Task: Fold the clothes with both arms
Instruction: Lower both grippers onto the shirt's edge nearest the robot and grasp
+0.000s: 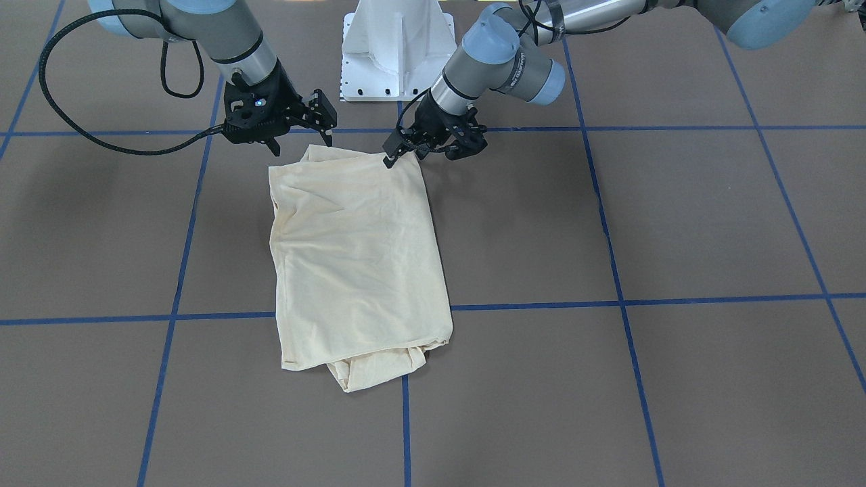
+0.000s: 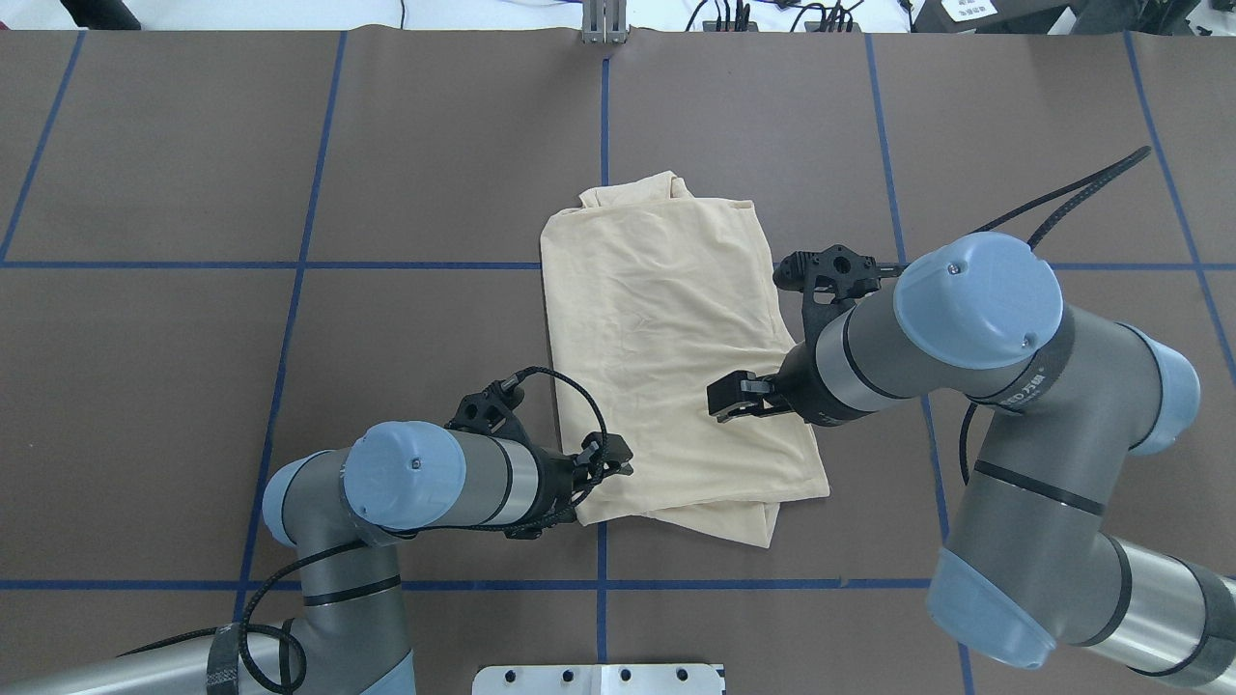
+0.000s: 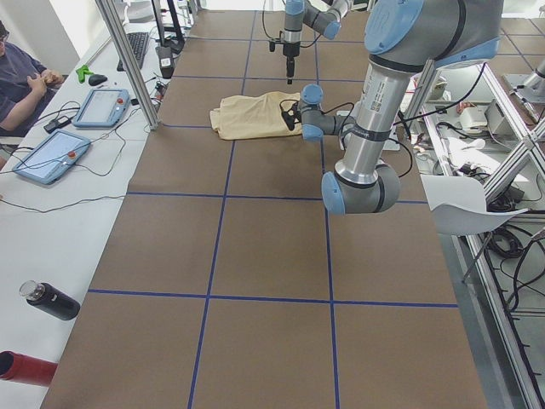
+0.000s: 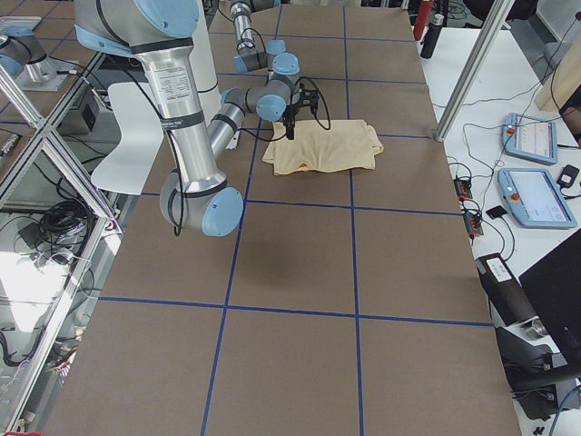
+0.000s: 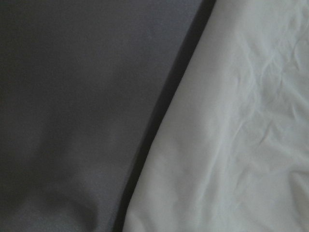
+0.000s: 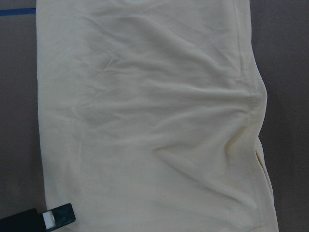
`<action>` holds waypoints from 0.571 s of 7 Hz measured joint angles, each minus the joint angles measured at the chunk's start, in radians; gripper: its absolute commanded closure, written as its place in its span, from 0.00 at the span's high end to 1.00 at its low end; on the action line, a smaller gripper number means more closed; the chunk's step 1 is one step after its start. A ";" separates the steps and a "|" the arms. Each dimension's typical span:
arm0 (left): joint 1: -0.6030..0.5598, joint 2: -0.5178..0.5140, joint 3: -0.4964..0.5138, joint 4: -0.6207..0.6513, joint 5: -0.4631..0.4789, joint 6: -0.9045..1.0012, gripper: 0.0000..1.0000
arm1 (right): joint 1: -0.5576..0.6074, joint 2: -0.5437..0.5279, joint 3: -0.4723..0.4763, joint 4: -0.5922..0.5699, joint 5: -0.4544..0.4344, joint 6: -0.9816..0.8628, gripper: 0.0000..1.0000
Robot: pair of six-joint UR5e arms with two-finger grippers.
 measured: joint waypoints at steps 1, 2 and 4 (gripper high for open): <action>0.000 -0.004 0.005 0.001 0.000 -0.005 0.85 | 0.003 0.000 0.000 0.000 0.003 0.000 0.99; 0.000 -0.006 0.008 0.002 0.000 -0.007 0.76 | 0.004 0.000 0.000 0.000 0.005 0.000 0.99; 0.000 -0.010 0.011 0.003 0.000 -0.008 0.40 | 0.005 0.000 0.000 0.000 0.006 0.000 0.99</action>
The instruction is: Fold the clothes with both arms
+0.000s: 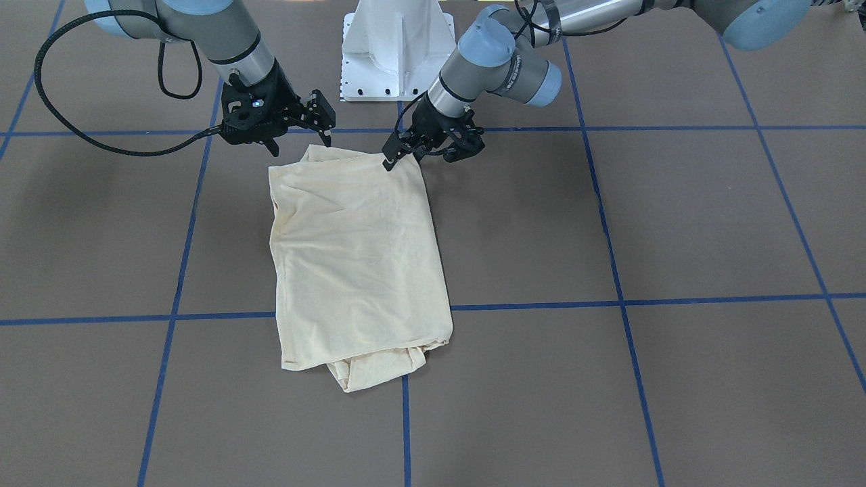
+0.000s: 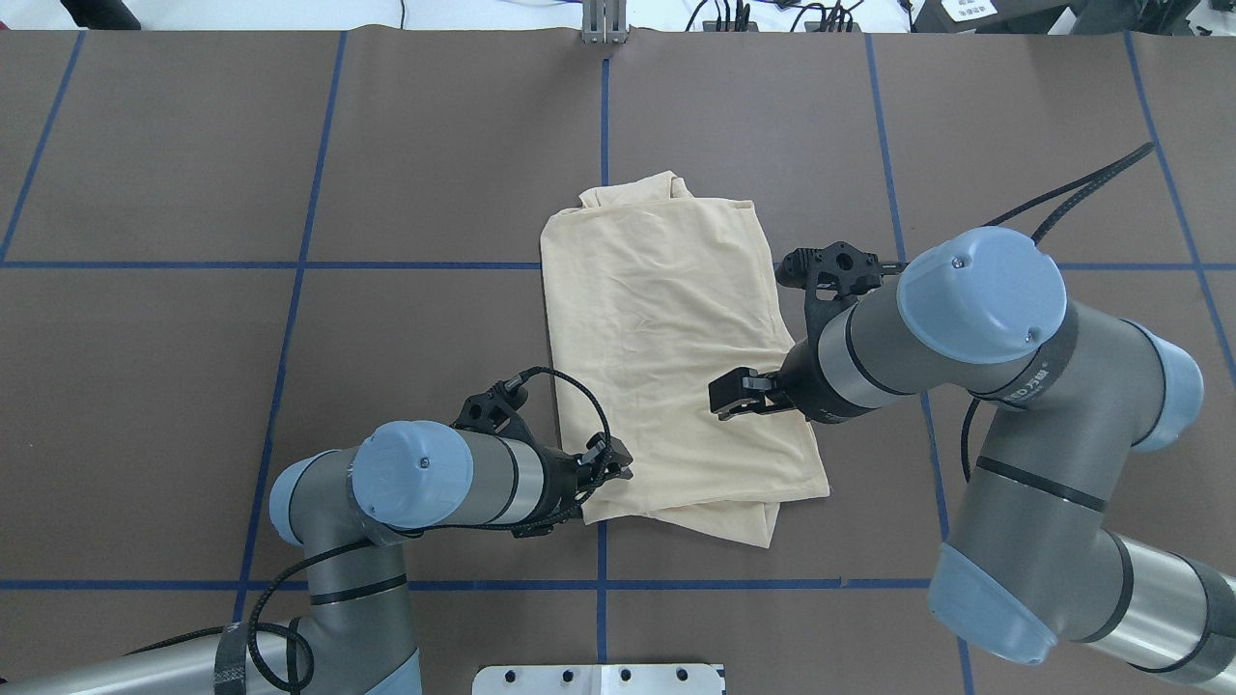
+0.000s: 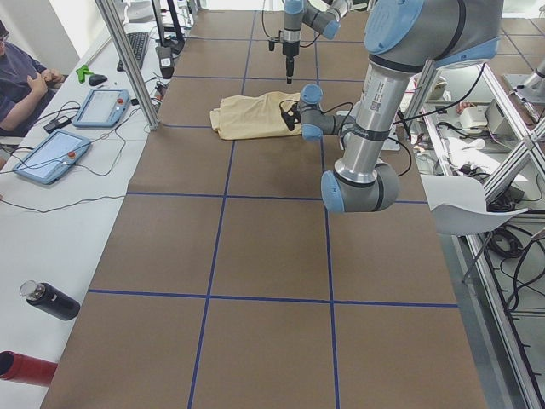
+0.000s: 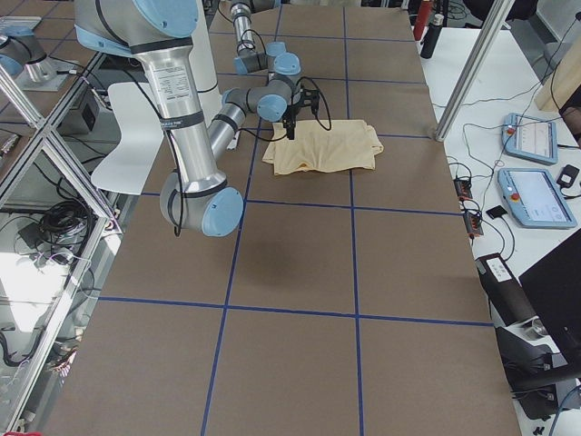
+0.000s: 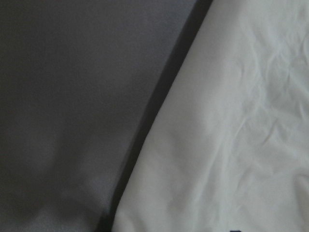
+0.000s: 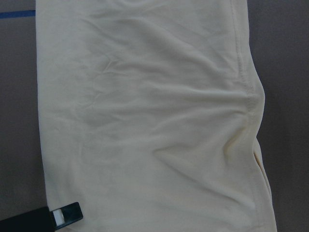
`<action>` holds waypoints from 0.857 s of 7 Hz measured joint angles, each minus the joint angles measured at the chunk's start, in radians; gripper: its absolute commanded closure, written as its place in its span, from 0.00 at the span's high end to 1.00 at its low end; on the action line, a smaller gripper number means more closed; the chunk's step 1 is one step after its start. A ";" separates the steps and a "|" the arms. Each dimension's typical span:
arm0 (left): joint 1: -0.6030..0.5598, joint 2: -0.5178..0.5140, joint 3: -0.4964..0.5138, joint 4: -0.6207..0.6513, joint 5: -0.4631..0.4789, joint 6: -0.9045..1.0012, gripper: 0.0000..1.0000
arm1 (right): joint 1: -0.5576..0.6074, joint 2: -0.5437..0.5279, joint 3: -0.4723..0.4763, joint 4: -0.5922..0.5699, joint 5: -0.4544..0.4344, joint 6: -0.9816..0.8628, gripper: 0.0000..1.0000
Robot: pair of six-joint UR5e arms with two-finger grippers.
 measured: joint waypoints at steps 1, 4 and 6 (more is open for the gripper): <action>0.000 -0.002 0.001 0.001 0.000 0.000 0.13 | 0.000 0.000 0.000 0.000 0.000 0.000 0.99; 0.002 -0.006 0.000 0.010 -0.001 -0.001 0.00 | 0.001 -0.004 0.000 0.000 0.002 0.000 0.99; 0.002 -0.008 -0.018 0.034 -0.005 0.001 0.00 | 0.000 -0.010 -0.001 -0.001 0.006 0.015 0.99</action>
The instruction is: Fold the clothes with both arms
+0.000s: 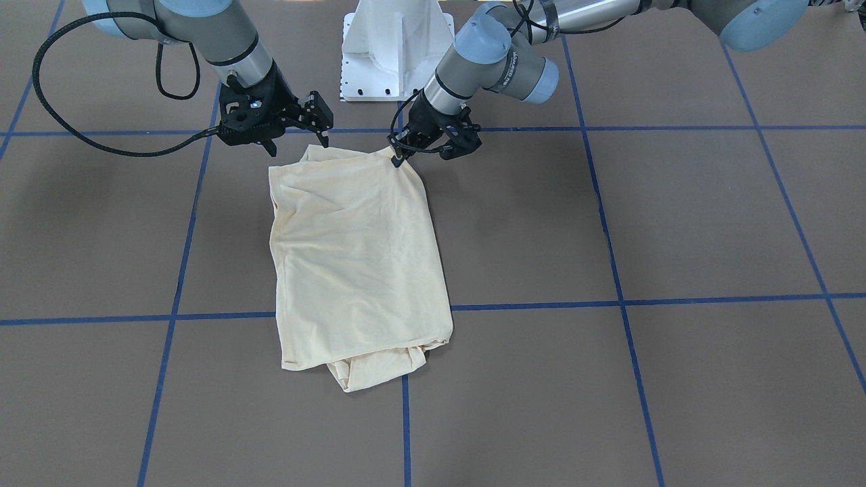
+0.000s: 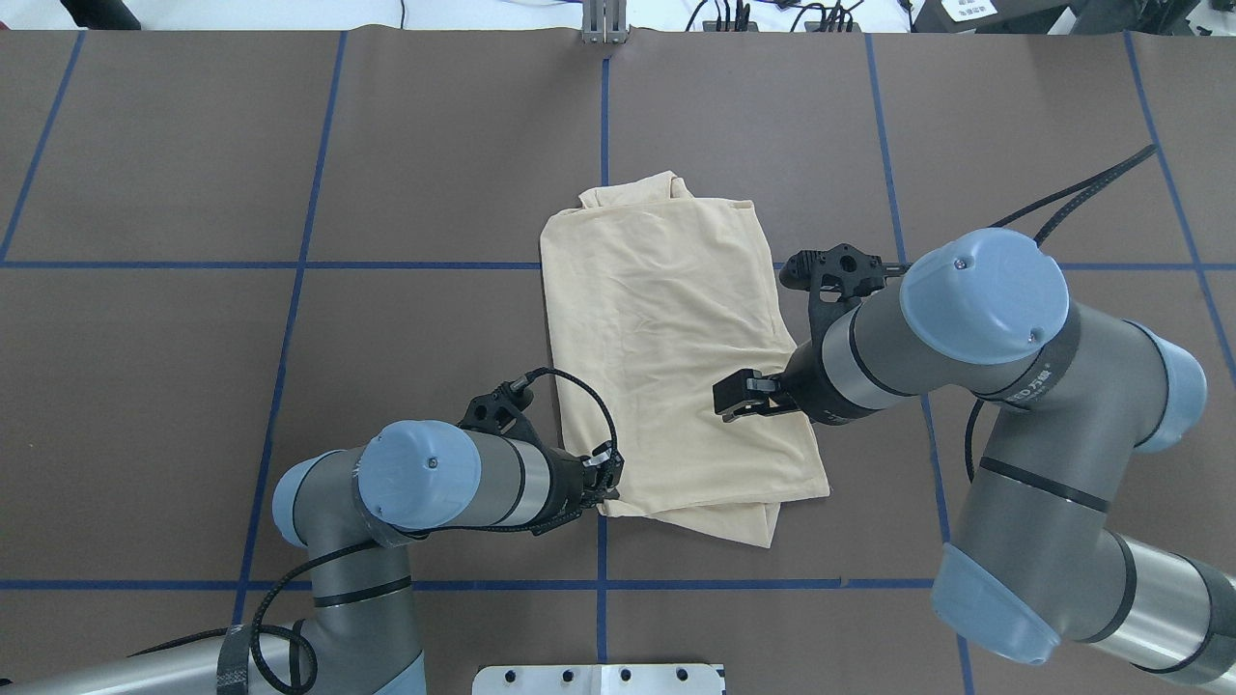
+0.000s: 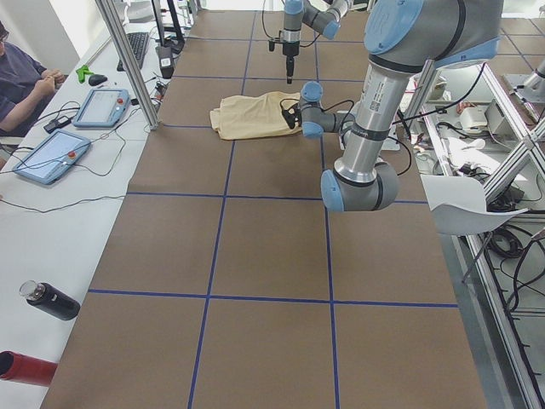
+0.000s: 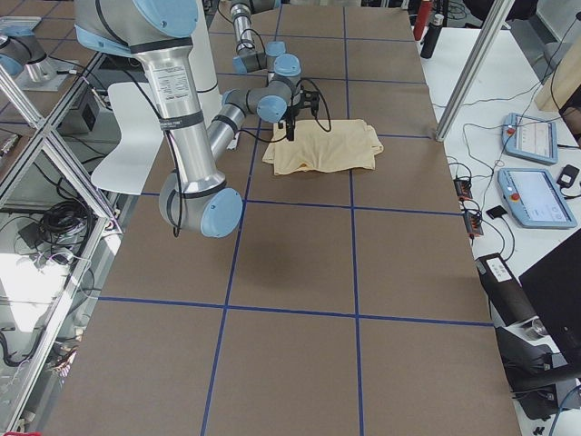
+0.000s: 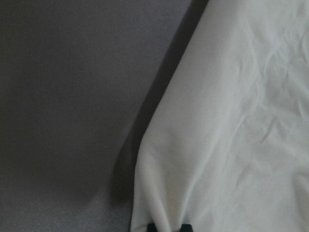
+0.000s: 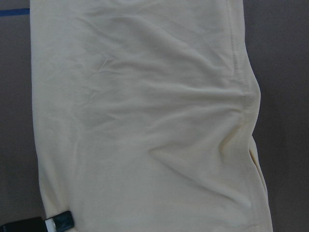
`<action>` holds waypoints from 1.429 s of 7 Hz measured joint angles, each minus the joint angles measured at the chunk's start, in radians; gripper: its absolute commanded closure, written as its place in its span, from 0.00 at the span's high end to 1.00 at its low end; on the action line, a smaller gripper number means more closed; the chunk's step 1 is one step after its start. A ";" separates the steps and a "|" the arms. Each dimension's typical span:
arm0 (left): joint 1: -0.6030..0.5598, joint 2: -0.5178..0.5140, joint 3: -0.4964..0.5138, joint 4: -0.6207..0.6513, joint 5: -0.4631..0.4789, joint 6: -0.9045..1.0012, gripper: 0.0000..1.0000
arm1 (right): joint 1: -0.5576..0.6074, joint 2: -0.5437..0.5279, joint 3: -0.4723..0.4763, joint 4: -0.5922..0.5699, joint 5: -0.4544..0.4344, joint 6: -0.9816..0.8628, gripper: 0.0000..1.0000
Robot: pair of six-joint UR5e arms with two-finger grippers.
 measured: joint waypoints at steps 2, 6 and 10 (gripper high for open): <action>-0.002 0.002 -0.018 0.007 -0.002 0.001 0.00 | -0.023 -0.002 -0.005 -0.002 -0.002 0.157 0.99; -0.002 0.000 -0.027 0.008 -0.007 0.001 0.00 | -0.120 -0.006 -0.066 -0.006 -0.142 0.460 0.98; -0.002 -0.002 -0.028 0.008 -0.007 0.001 0.00 | -0.177 -0.011 -0.118 -0.006 -0.198 0.495 0.98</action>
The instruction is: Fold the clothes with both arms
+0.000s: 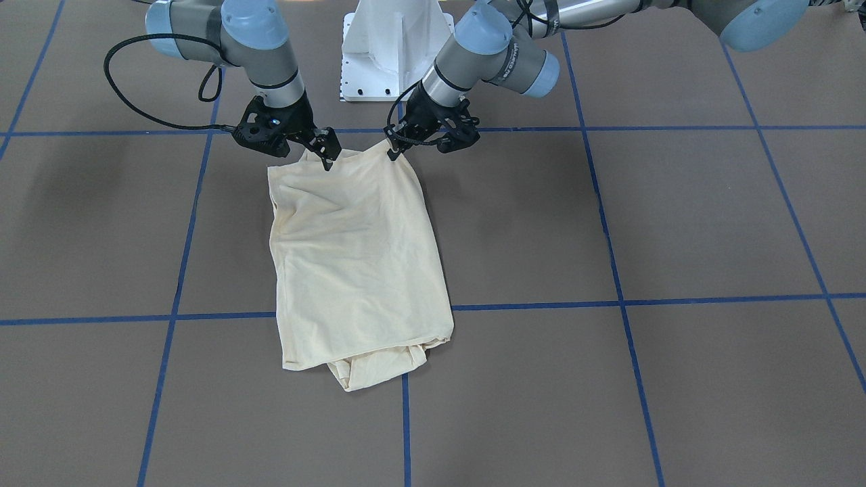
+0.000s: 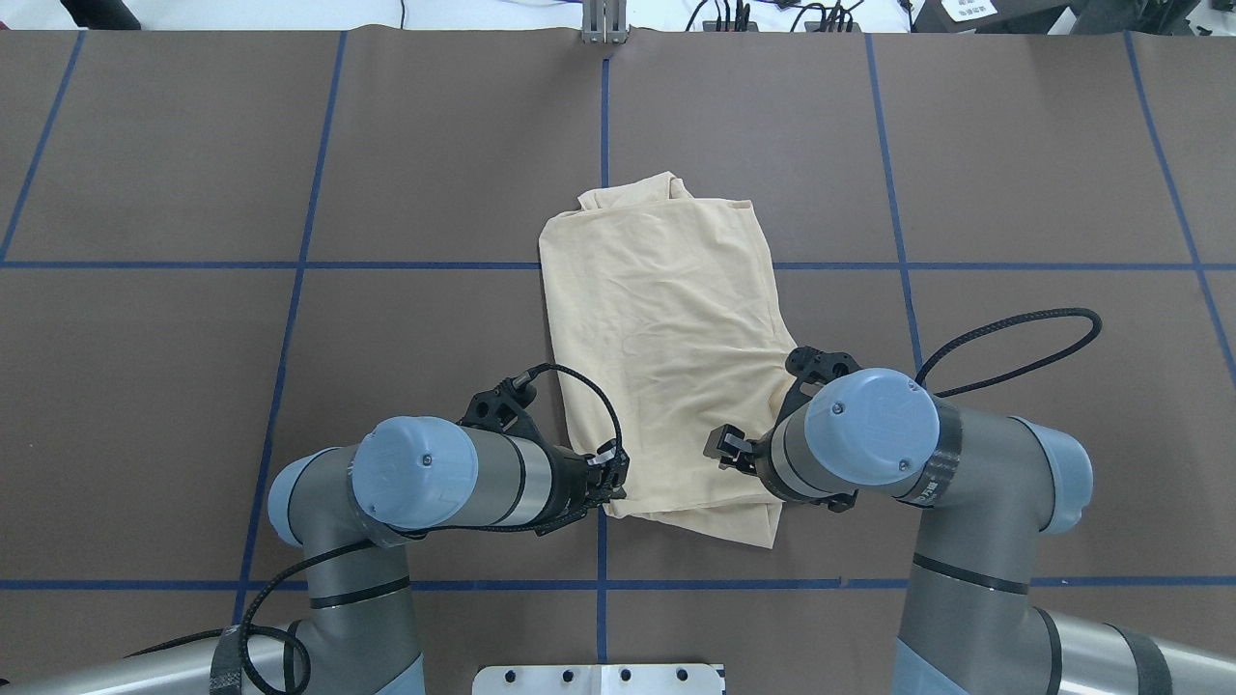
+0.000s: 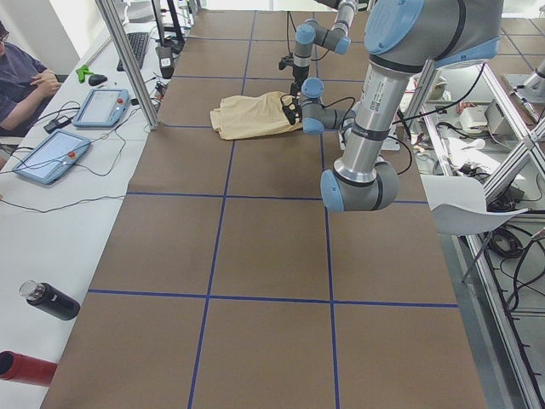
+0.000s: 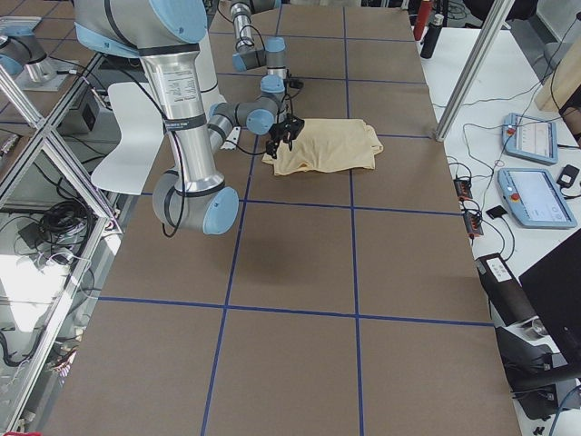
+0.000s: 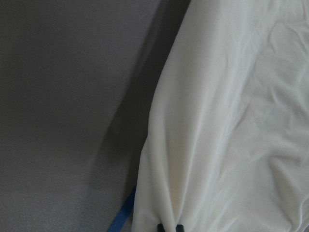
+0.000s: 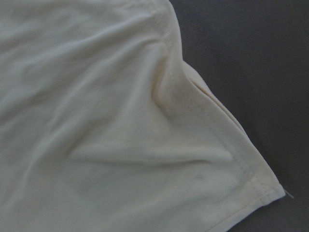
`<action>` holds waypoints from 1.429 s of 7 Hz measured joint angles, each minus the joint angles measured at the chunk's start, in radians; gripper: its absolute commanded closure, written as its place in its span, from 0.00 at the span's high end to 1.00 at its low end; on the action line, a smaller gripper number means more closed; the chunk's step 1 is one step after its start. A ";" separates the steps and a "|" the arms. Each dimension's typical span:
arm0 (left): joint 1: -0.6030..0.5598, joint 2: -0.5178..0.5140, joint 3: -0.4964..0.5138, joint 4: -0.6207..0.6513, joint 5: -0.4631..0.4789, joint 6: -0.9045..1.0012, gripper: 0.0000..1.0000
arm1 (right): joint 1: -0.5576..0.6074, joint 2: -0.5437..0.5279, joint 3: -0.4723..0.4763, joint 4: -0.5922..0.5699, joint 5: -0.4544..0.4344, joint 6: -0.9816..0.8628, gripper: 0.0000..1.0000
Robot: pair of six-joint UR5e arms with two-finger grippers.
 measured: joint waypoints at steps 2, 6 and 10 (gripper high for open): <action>0.001 -0.004 0.000 0.000 0.000 0.000 0.00 | -0.007 0.001 -0.024 0.000 -0.001 -0.001 0.98; -0.001 -0.006 0.000 0.000 0.000 0.000 0.00 | -0.012 0.000 -0.051 0.004 0.001 0.000 0.98; -0.001 -0.005 0.000 0.000 0.000 0.001 0.00 | -0.012 -0.001 -0.063 0.006 0.005 0.000 0.69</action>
